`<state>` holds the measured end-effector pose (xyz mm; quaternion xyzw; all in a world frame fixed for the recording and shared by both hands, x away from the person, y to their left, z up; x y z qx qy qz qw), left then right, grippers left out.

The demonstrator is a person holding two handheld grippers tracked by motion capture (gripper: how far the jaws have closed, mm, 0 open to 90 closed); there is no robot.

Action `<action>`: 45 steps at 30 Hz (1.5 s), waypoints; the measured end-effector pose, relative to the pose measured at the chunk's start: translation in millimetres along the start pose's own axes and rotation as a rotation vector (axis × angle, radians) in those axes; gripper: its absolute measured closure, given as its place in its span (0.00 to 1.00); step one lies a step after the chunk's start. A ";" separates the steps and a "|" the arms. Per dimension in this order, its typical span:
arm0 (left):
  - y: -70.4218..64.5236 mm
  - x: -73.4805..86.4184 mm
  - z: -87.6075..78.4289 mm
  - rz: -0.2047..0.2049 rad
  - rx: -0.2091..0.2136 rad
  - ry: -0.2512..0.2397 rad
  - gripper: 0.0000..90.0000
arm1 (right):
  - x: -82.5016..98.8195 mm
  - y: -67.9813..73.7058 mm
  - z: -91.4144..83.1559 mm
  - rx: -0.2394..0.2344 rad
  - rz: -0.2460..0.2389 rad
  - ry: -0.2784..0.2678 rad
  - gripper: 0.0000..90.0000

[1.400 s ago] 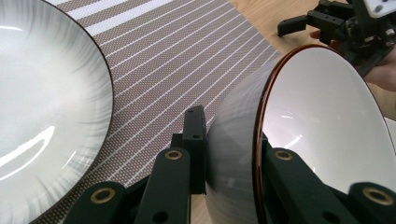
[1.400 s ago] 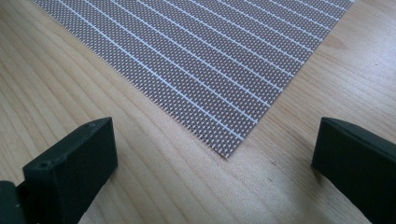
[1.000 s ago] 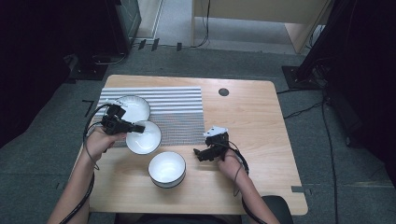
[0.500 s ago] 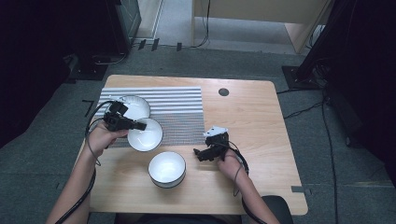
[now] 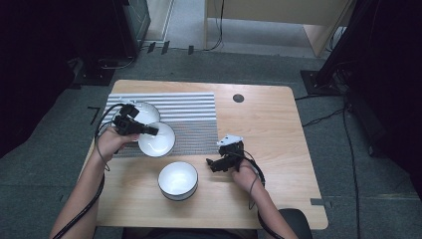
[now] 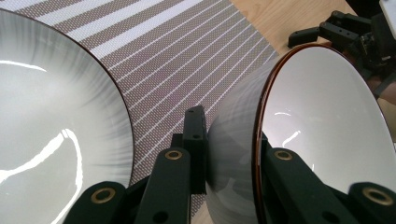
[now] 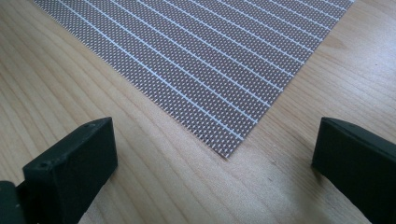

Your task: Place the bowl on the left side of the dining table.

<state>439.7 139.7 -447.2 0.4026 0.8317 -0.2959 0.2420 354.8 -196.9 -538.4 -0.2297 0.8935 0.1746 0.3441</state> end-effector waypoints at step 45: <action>51.6 10.9 -17.9 -0.097 -0.067 -0.045 0.86 | 0.0 0.3 0.0 0.000 0.003 0.001 0.00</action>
Point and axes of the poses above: each handheld gripper's, and its own axes: z roughly forward along the jaws, x roughly out of its underside, y roughly to its left, the point moved 2 cm from there along z, roughly forward along the jaws, and after that the axes turned 11 degrees about z, right-handed, at the moved point
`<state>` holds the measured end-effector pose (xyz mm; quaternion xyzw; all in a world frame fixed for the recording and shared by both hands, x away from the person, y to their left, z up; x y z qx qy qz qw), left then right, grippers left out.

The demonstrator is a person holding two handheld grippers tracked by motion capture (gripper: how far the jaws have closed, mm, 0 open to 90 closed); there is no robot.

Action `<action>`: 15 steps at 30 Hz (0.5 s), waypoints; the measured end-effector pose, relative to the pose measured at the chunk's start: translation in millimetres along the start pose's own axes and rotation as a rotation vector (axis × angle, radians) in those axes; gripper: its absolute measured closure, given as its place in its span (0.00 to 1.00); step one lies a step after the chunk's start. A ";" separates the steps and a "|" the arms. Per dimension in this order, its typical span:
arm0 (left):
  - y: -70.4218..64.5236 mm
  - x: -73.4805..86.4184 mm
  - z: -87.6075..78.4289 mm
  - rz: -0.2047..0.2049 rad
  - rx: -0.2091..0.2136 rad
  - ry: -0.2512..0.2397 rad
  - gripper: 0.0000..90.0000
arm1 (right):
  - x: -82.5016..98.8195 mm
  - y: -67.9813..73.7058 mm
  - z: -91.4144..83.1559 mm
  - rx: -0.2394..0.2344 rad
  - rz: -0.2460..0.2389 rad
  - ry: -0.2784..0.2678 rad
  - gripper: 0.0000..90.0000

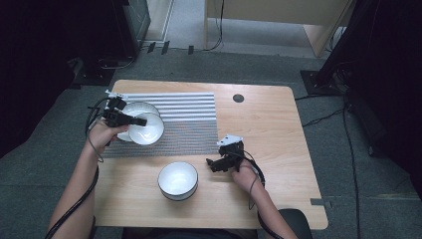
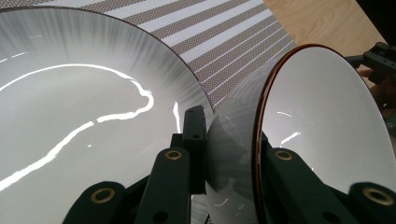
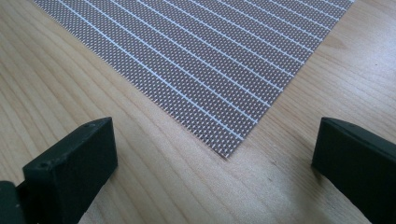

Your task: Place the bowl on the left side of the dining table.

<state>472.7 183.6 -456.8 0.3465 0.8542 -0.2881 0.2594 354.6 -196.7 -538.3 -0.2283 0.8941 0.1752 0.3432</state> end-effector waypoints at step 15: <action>16.4 8.5 -9.2 -0.060 -0.032 -0.035 0.86 | 0.0 0.0 0.0 0.000 0.000 0.000 0.00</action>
Point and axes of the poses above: each handheld gripper's, and its own axes: z roughly forward along the jaws, x roughly out of its underside, y roughly to its left, the point moved 2 cm from there along z, roughly forward along the jaws, and after that the axes turned 11 degrees about z, right-handed, at the moved point
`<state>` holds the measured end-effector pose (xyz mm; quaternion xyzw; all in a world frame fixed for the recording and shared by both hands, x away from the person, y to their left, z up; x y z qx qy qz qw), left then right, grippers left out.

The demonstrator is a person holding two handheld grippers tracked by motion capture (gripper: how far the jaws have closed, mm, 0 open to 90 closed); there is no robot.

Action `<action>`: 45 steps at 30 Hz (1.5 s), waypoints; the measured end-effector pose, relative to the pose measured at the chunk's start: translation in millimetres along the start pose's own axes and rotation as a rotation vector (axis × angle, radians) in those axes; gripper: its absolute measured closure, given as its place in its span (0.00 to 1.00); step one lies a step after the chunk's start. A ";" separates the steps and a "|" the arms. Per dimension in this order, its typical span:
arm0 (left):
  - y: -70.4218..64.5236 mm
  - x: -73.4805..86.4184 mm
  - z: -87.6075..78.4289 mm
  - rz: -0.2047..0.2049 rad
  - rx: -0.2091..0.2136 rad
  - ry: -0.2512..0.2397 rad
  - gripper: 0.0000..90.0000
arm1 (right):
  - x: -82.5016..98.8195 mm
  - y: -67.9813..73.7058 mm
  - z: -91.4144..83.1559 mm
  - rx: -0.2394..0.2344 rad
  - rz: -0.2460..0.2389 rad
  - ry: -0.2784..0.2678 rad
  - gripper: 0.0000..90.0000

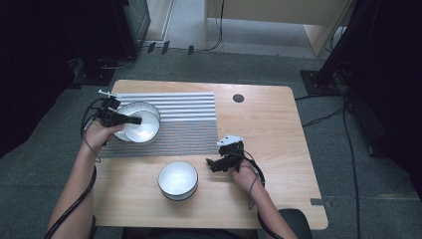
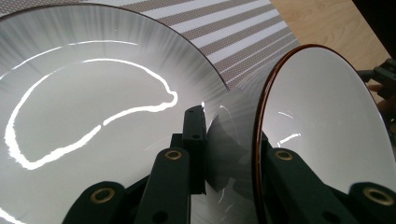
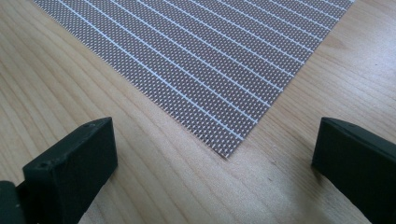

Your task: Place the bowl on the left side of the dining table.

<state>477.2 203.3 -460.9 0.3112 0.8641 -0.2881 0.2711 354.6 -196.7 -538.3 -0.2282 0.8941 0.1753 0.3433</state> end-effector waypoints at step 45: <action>37.9 19.5 -8.2 -0.124 -0.156 -0.047 0.86 | 0.0 0.0 0.0 0.000 0.001 0.000 0.00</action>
Point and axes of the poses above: each handheld gripper's, and its own axes: z roughly forward along the jaws, x roughly out of its underside, y roughly to its left, the point moved 2 cm from there along z, roughly forward along the jaws, and after that the axes turned 11 degrees about z, right-handed, at the moved point
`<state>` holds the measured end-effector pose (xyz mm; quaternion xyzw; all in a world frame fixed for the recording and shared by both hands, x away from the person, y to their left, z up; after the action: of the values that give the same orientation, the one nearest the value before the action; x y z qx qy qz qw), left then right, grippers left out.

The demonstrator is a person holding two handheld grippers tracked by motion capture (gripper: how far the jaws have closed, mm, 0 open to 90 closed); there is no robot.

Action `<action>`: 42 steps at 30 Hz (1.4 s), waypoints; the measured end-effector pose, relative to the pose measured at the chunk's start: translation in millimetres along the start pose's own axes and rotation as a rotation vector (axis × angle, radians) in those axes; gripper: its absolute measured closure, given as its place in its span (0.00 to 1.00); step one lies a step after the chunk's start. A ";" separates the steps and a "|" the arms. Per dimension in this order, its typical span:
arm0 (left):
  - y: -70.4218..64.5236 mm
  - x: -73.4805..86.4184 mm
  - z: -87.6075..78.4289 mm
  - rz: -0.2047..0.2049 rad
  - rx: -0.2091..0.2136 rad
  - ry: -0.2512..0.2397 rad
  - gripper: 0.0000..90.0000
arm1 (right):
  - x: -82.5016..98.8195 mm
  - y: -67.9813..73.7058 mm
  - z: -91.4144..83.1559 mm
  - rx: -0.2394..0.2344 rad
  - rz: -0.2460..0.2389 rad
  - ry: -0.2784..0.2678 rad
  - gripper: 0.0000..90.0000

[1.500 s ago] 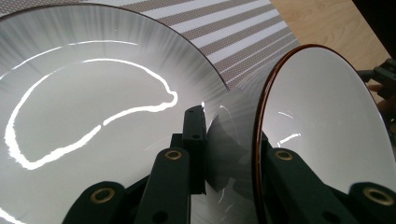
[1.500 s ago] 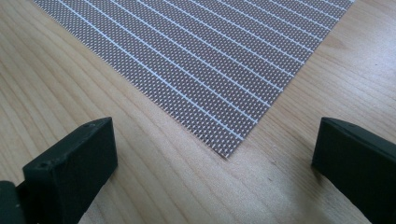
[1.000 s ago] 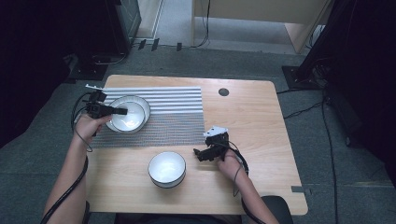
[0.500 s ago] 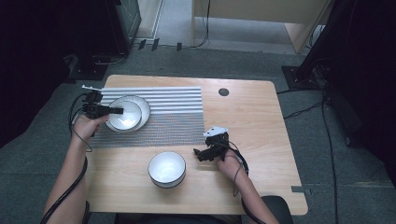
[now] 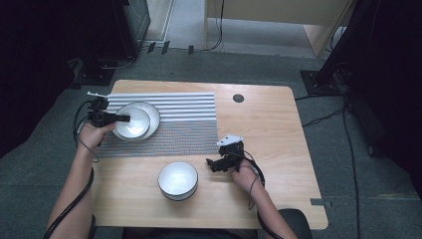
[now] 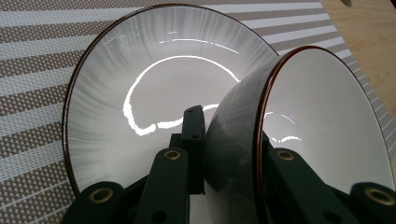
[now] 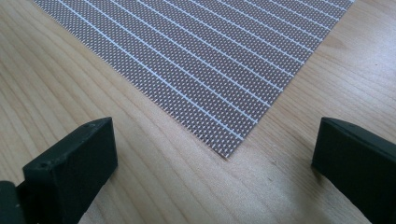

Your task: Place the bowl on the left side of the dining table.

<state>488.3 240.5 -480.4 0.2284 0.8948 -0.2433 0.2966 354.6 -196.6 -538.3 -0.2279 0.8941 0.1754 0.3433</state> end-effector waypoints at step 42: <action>1.5 -3.7 9.5 -0.006 -0.015 -0.017 0.67 | -0.1 0.0 0.1 0.000 -0.001 -0.002 0.00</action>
<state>495.8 235.2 -485.2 0.2217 0.8947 -0.2395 0.3049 354.7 -196.6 -538.4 -0.2284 0.8937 0.1756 0.3440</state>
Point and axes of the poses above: each handheld gripper's, and its own axes: z roughly forward along the jaws, x roughly out of its underside, y roughly to its left, the point moved 2 cm from there along z, roughly forward along the jaws, and after that the axes turned 11 degrees about z, right-handed, at the moved point
